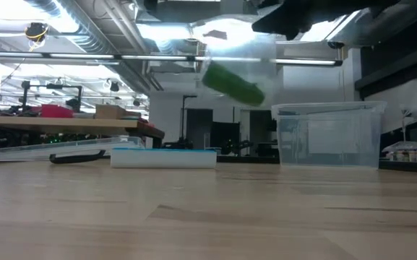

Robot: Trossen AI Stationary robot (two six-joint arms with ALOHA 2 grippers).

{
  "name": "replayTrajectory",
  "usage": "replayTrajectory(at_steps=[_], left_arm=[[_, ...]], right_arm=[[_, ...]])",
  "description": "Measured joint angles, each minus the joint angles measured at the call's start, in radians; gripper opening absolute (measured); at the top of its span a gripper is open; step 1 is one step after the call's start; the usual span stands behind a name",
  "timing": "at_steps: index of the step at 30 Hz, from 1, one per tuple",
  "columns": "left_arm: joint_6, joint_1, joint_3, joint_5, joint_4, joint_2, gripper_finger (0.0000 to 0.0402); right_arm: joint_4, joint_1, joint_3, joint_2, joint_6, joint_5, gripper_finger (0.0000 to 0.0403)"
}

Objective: Roll bandage
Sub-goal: Close the transparent zip bag

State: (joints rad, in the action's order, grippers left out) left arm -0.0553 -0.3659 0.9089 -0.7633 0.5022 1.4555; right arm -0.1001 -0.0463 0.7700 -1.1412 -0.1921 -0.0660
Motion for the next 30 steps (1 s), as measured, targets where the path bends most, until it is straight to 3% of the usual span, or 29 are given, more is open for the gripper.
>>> replayTrajectory(at_steps=[7, 15, 25, 30], left_arm=[[0.002, -0.019, 0.0, 0.001, -0.109, 0.0, 0.0155], [-0.137, 0.011, 0.0, 0.0, -0.291, 0.0, 0.0155], [-0.175, 0.053, -0.002, 0.002, -0.27, 0.0, 0.0155], [-0.204, 0.053, -0.002, 0.076, -0.263, 0.0, 0.0155]], right_arm=[[0.119, 0.0, 0.0, 0.088, 0.015, -0.008, 0.0004], [0.135, 0.0, 0.0, 0.109, 0.078, 0.122, 0.0003], [0.137, 0.0, 0.0, 0.109, 0.095, 0.162, 0.0004], [0.136, 0.0, 0.0, 0.109, 0.095, 0.15, 0.0005]])
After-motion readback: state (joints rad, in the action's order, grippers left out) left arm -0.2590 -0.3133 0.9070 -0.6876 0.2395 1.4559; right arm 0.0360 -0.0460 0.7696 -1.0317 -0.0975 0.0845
